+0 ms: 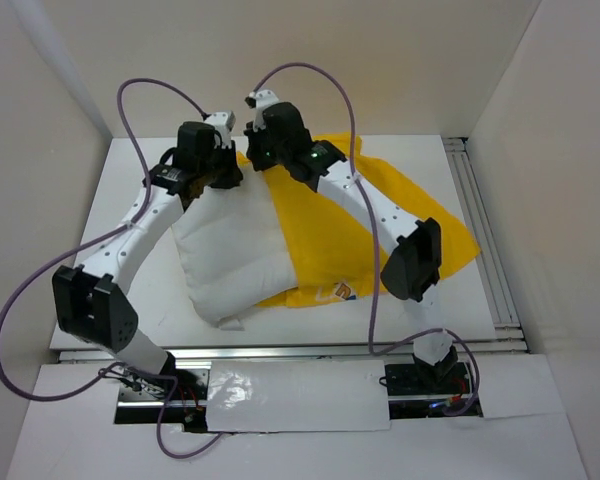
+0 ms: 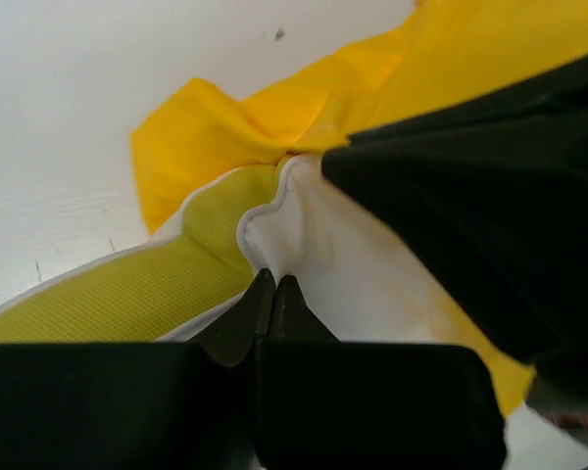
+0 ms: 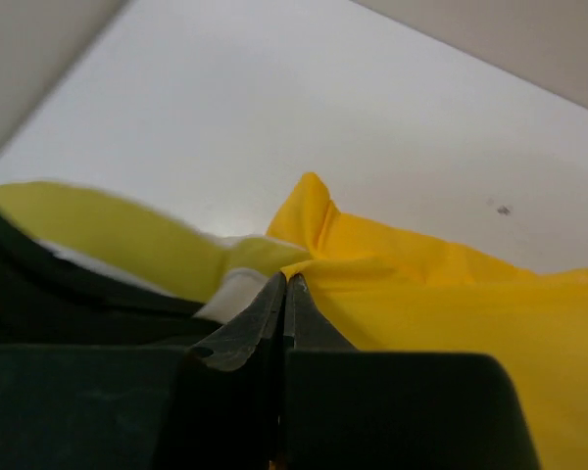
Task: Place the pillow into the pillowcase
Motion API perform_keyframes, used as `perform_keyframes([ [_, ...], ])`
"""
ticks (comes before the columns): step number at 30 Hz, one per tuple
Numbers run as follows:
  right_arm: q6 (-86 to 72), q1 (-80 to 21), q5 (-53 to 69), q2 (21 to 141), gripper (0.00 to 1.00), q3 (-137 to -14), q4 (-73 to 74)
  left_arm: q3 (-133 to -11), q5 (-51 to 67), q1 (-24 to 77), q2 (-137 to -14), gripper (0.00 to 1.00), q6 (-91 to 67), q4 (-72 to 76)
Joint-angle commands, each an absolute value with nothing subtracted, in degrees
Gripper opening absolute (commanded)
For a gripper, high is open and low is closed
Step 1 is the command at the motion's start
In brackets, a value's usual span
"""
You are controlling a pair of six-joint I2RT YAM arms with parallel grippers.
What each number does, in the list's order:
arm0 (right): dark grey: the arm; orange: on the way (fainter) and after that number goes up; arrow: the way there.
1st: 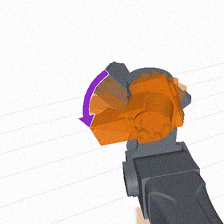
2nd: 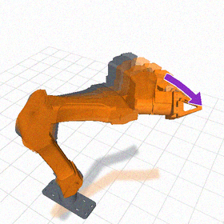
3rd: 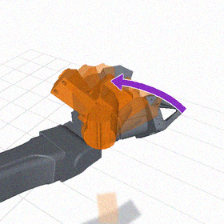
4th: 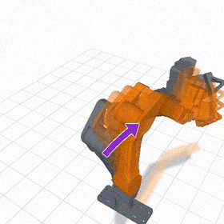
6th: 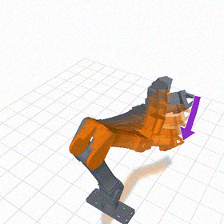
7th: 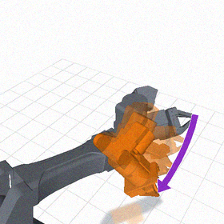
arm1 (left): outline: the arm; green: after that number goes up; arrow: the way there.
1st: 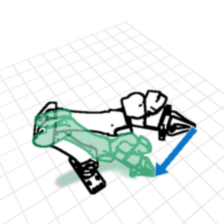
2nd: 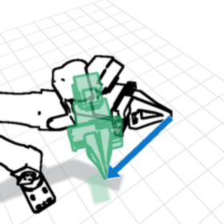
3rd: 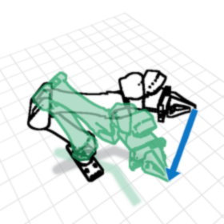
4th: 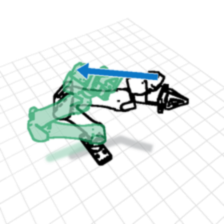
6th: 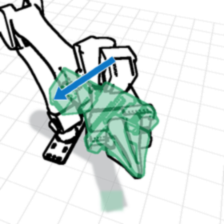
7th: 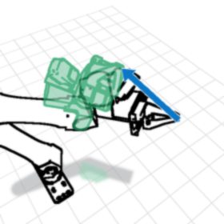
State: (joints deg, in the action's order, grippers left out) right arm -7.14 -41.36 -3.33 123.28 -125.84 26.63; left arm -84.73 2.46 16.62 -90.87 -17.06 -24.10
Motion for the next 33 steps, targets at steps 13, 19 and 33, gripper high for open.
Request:
perform_keyframes([
  [13, -31.3, -39.9, 30.4, 124.8, 0.00, -135.2, 11.6, -84.7, 4.7, 27.7, -79.1, 0.00, -27.4, -6.9],
  [19, -37.3, -39.9, 35.5, 127.4, 0.00, -136.9, 8.1, -85.5, 3.7, 29.5, -80.8, 0.00, -27.3, -5.0],
  [33, -34.5, -37.8, 29.2, 126.9, 0.46, -123.9, 14.4, -71.3, -8.9, 22.0, -81.4, 0.00, -30.0, -13.8],
])
